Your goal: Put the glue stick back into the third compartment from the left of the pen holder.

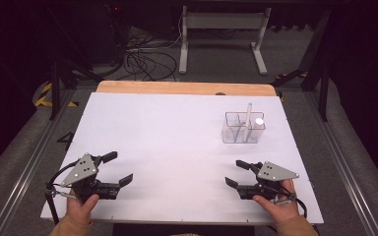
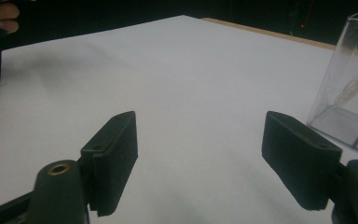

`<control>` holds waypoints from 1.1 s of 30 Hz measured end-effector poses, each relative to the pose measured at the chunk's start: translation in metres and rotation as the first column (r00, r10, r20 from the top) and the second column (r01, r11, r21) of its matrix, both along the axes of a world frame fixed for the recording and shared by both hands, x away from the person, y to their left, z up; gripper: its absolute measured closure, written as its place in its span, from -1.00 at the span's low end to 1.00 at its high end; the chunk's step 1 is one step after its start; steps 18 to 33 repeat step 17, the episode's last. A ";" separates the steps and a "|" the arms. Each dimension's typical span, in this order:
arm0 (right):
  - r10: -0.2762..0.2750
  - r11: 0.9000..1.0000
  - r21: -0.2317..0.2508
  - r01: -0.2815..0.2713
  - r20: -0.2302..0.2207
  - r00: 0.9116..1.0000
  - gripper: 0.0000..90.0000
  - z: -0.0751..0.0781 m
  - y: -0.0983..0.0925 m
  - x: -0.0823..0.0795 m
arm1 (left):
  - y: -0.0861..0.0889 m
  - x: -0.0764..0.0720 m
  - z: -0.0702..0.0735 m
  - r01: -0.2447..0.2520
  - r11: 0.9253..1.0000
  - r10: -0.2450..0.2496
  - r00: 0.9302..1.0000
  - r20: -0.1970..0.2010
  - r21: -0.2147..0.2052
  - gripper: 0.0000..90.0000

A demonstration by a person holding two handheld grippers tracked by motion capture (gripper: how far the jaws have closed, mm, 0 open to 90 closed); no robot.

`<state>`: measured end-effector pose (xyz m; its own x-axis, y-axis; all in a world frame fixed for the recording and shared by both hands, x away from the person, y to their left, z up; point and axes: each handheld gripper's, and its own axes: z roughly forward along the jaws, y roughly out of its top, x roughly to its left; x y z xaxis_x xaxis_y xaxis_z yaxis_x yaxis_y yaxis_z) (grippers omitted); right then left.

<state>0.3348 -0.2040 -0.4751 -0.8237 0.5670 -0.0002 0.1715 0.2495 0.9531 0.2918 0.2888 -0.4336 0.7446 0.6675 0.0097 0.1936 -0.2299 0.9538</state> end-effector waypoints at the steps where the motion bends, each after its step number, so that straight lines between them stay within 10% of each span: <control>1: -0.003 1.000 -0.003 0.003 -0.002 1.000 -0.39 0.000 0.000 0.000 | 0.000 0.000 0.000 0.000 1.000 0.000 1.000 -0.005 0.002 -0.75; 33: -0.017 1.000 -0.016 0.017 0.006 1.000 -0.42 0.001 -0.004 0.003 | 0.002 -0.002 -0.006 -0.012 1.000 0.012 1.000 -0.003 0.027 -0.75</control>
